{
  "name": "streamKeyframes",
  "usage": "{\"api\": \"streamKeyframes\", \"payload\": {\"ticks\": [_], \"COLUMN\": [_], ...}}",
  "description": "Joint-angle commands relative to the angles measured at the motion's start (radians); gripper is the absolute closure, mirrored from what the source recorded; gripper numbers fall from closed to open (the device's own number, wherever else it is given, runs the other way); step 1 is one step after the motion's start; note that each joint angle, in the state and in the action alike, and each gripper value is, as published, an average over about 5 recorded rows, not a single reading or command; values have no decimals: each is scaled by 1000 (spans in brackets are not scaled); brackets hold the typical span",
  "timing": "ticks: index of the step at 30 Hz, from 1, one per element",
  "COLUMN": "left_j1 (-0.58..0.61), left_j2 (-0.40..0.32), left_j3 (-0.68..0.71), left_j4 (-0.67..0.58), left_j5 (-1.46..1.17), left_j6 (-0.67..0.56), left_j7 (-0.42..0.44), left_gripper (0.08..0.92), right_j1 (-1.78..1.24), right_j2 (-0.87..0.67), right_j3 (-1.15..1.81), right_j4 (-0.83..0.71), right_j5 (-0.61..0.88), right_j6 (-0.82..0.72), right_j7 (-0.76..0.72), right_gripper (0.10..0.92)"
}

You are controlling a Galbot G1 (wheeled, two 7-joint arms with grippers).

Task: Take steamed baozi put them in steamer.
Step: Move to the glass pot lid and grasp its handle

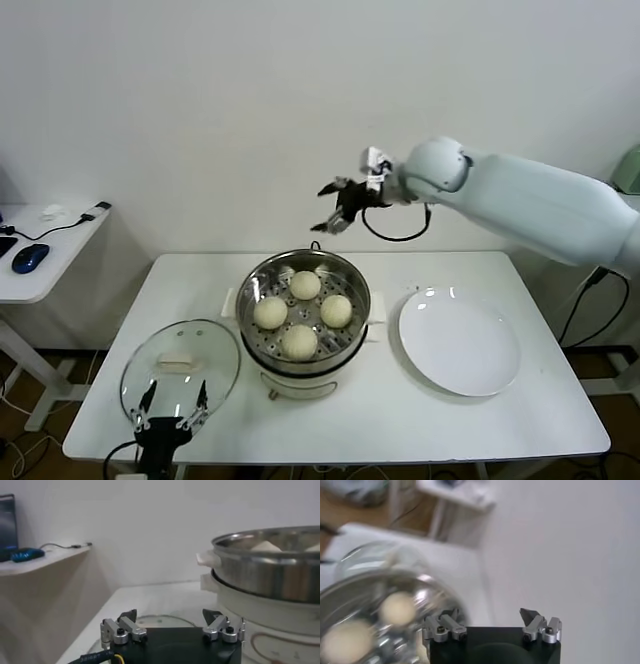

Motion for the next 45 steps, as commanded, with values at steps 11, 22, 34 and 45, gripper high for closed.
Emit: {"api": "streamKeyframes", "payload": {"ticks": [11,22,34,45], "left_j1": [-46,-113,-77,-86], "left_j2": [18,67,110,152], "left_j3": [-36,-63,-58,-60], "left_j4": [-37,6,81,225], "left_j5": [-30,43,135,852], "left_j6": [14,-78,-221,-270], "left_j7": [-2,52,-5,-333], "left_gripper": [177,177,177,177], "right_j1": [-1767,-2056,-2061,-2082], "right_j2": [-168,166,323,337], "right_j3": [1709,1774,1732,1650], "right_j4": [395,316,199,177], "right_j5": [-292,-368,-382,-456], "right_j6": [230,524,683,558], "right_j7": [376,298,340,465], "right_gripper": [203,203,203,203]}}
